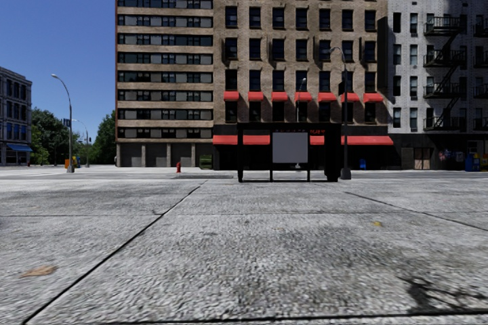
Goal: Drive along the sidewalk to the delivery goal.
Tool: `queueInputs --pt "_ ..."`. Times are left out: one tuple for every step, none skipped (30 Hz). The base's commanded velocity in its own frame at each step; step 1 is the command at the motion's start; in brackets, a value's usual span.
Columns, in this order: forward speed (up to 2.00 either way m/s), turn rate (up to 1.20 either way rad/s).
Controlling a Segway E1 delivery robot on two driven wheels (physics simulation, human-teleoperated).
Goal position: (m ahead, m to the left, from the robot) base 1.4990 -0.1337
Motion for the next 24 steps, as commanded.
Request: queueInputs --pt "1.57 -0.24" --pt "1.54 -0.25" --pt "1.54 -0.25" --pt "1.53 -0.24" --pt "1.53 -0.11" --pt "1.54 0.0" --pt "1.54 0.0" --pt "1.59 0.0" --pt "1.62 0.0" --pt "1.63 0.0" --pt "1.63 0.0" --pt "1.61 0.0" --pt "1.56 -0.04" --pt "1.42 -0.48" --pt "1.42 -0.48" --pt "1.23 -0.52" --pt "1.16 -0.53" --pt "1.16 -0.53" --pt "1.14 -0.5" --pt "1.13 -0.33" --pt "1.13 -0.15" --pt "1.15 -0.09" --pt "1.15 -0.09" --pt "1.15 -0.08"
